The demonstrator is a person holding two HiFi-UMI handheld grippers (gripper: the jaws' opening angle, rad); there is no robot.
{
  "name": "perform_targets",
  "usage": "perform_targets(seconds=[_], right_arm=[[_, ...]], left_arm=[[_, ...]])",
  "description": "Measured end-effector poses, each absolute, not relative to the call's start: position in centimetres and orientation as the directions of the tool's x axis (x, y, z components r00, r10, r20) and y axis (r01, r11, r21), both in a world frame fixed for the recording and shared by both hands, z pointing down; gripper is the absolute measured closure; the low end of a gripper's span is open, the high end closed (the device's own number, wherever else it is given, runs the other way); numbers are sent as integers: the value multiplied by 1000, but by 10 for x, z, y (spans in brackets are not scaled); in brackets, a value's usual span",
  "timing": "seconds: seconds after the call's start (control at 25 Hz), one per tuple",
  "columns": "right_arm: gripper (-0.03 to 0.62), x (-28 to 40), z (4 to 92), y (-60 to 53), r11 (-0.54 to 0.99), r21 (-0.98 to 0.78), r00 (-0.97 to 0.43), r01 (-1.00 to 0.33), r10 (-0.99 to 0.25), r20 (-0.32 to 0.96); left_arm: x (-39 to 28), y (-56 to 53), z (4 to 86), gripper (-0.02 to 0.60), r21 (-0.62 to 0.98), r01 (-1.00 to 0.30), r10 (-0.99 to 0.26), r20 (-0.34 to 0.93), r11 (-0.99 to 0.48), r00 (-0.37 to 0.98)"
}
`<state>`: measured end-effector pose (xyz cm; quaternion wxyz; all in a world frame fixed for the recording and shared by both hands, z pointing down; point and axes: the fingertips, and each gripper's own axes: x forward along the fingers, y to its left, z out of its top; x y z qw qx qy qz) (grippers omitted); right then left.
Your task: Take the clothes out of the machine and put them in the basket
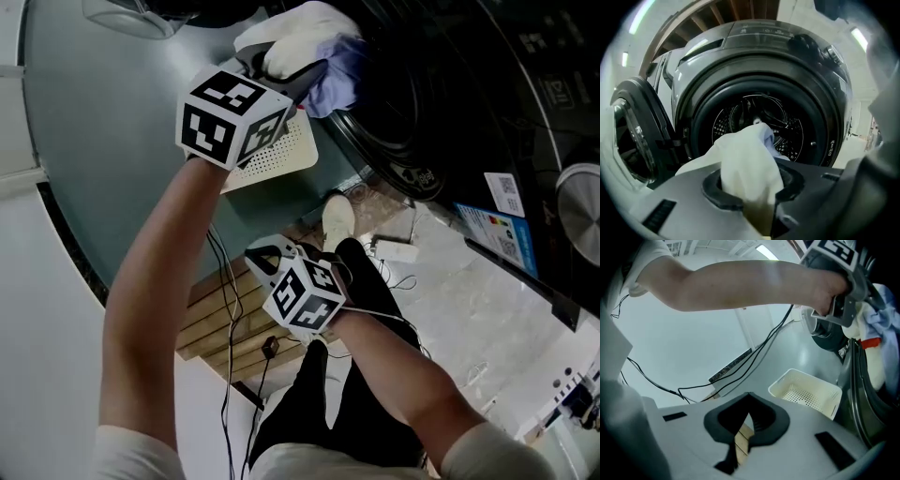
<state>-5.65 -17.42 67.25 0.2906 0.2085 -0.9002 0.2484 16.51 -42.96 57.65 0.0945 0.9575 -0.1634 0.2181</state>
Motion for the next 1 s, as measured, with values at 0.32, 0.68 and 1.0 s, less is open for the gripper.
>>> perform_targets(seconds=[0.32, 0.68, 1.0], right_arm=[[589, -67, 671, -172, 796, -320, -744, -513, -227, 628], [589, -71, 673, -168, 801, -310, -740, -511, -226, 634], [589, -83, 671, -162, 817, -309, -749, -488, -209, 629]], left_arm=[[139, -428, 525, 459, 104, -371, -304, 393, -923, 868], [118, -423, 466, 460, 64, -360, -319, 337, -931, 886], [91, -420, 420, 460, 60, -387, -353, 304, -920, 885]])
